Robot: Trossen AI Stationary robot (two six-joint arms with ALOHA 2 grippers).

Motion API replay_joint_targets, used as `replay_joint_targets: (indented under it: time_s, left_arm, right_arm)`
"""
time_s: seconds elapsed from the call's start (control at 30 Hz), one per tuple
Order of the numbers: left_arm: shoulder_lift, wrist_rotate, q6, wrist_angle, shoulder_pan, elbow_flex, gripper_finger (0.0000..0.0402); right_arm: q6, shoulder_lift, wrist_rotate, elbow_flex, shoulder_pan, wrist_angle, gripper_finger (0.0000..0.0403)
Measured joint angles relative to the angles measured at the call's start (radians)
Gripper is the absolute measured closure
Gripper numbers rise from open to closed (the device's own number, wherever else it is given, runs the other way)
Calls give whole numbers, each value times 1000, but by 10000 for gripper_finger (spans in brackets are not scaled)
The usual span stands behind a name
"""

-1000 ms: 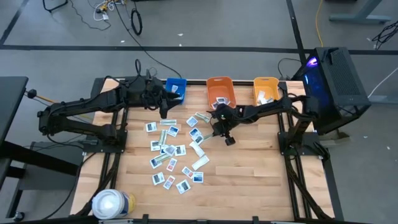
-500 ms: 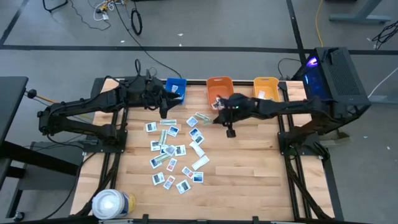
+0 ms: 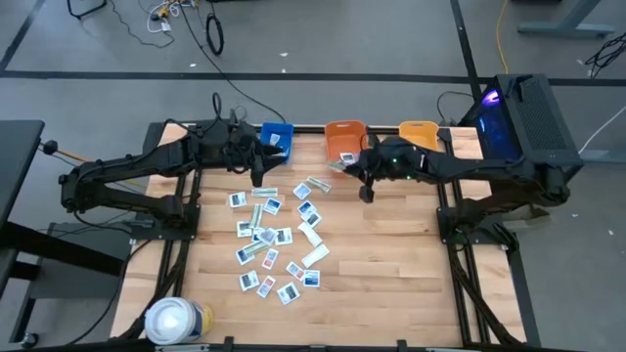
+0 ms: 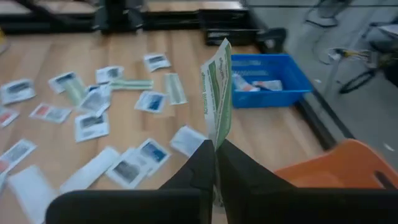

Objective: Pick & Place First Aid Supplies
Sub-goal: Put the bandage into the yellow bin

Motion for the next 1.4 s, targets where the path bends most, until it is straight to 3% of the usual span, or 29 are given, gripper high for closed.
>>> replay_joint_targets:
  time_s: [0.43, 0.73, 1.03, 1.4]
  left_arm:
    - [0, 1, 10, 0, 3, 0, 223]
    - [0, 1, 10, 0, 3, 0, 223]
    - [0, 1, 10, 0, 3, 0, 223]
    - [0, 1, 9, 0, 3, 0, 223]
  right_arm:
    - [212, -12, 276, 0, -232, -115, 382]
    - [335, -12, 433, 0, -379, -336, 382]
    - [532, -12, 457, 0, -458, -609, 382]
    - [569, -12, 449, 0, -475, -659, 381]
